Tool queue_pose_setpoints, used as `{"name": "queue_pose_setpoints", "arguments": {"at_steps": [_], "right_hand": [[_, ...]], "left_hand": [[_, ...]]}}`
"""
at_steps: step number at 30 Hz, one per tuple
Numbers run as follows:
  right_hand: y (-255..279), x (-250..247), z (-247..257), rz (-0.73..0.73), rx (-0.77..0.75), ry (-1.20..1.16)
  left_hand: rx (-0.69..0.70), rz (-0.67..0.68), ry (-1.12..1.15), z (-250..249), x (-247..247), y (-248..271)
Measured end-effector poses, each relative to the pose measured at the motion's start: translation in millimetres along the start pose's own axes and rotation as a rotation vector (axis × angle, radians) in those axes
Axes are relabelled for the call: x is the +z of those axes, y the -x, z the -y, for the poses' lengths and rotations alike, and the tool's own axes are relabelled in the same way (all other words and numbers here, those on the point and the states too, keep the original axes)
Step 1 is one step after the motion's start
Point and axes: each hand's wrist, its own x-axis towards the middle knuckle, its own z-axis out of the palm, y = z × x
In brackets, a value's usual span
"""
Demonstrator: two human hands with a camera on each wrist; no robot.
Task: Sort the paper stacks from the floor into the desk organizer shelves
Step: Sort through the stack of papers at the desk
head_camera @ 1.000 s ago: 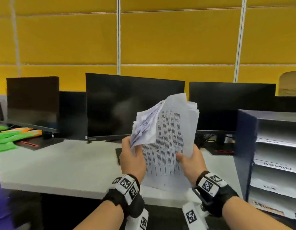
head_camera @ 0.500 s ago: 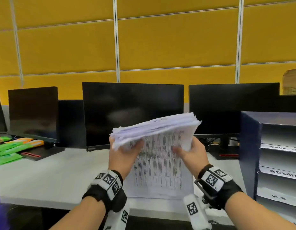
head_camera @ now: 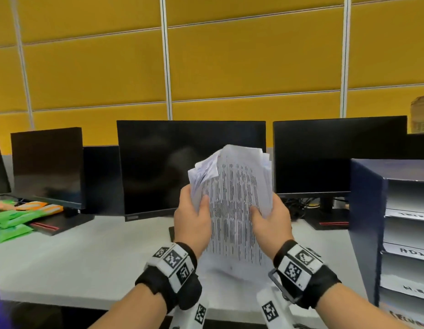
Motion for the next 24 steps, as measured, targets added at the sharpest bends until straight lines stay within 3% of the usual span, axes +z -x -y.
{"name": "queue_pose_setpoints", "arguments": {"at_steps": [3, 8, 13, 16, 19, 24], "right_hand": [[-7, 1, 7, 0.008, 0.003, -0.092], [-15, -13, 0, -0.004, 0.138, -0.146], [-14, -14, 0, 0.018, 0.1, -0.107], [-9, -15, 2, 0.062, 0.071, -0.085], [-8, -16, -1, 0.008, 0.09, -0.1], [-7, -16, 2, 0.069, 0.114, 0.013]], "left_hand": [[-0.025, -0.008, 0.067, -2, -1, -2], [-0.136, 0.071, 0.095, 7, -19, -6], [-0.102, 0.1, 0.085, 2, -22, -16], [-0.125, 0.196, 0.045, 1, -24, -15], [-0.132, 0.195, 0.065, 0, -27, -13], [-0.155, 0.242, 0.005, -12, -29, -13]]}}
